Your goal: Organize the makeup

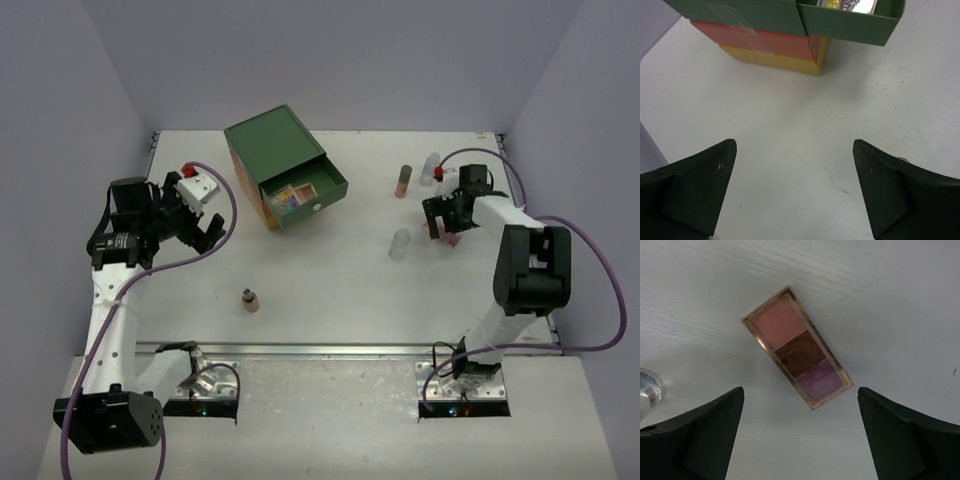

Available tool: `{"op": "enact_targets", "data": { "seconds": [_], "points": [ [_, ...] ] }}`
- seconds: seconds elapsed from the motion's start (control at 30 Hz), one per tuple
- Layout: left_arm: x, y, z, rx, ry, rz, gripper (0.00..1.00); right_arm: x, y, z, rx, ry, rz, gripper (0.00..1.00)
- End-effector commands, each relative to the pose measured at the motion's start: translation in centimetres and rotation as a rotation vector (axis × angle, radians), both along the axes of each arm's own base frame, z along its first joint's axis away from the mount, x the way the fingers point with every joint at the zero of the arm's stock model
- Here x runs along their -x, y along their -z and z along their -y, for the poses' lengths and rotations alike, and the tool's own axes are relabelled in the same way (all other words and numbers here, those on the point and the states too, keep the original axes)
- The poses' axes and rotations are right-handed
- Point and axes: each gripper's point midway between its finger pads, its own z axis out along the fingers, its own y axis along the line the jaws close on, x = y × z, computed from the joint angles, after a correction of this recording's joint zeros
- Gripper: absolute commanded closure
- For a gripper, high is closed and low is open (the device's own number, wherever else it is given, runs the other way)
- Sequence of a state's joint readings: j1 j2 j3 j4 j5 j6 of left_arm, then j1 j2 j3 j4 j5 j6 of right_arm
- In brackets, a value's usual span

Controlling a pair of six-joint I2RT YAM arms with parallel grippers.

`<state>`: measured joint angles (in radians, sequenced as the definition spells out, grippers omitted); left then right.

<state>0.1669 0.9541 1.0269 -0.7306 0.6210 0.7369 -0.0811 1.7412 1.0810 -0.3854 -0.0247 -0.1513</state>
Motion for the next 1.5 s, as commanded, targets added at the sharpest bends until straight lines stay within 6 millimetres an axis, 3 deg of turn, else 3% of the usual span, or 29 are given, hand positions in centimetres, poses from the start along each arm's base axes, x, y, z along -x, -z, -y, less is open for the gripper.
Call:
{"op": "enact_targets", "data": {
  "seconds": [0.0, 0.2, 0.3, 0.57, 0.8, 0.97, 1.2, 1.3, 1.47],
  "points": [
    [-1.3, -0.1, -0.6, -0.026, -0.008, 0.045, 0.0, -3.6, -0.1, -0.3, 0.095, -0.265, 0.193, 0.04],
    [-1.8, 0.5, -0.8, -0.022, -0.017, 0.026, 0.0, -4.1, 1.7, -1.4, 0.076, -0.414, 0.179, 0.04],
    [-1.9, 0.6, -0.9, -0.02, -0.023, 0.017, 0.0, -3.5, 3.7, -1.7, 0.039, -0.46, 0.111, 0.04],
    [-2.1, 0.1, -1.4, -0.045, -0.039, 0.034, 0.0, -2.0, 6.6, -1.6, -0.015, -0.491, -0.007, 0.04],
    [-2.3, -0.7, -1.3, -0.046, -0.028, 0.057, 0.0, 0.3, 7.3, -2.0, -0.123, -0.449, -0.084, 0.06],
    [-2.1, -1.6, -0.6, -0.028, 0.005, 0.071, 0.0, 3.2, 7.5, -2.8, -0.164, -0.481, -0.1, 0.05],
    [-1.9, -2.1, -0.7, -0.061, 0.025, 0.11, 0.0, 3.8, 8.5, -0.4, -0.172, -0.385, -0.158, 0.05],
    [-2.0, -2.4, -0.4, -0.052, 0.039, 0.114, 0.0, 4.1, 8.8, -0.6, -0.201, -0.361, -0.202, 0.07],
    [-2.1, -2.9, 0.0, -0.034, 0.058, 0.121, 0.0, 4.8, 8.9, -0.2, -0.2, -0.338, -0.275, 0.17]
  ]
}}
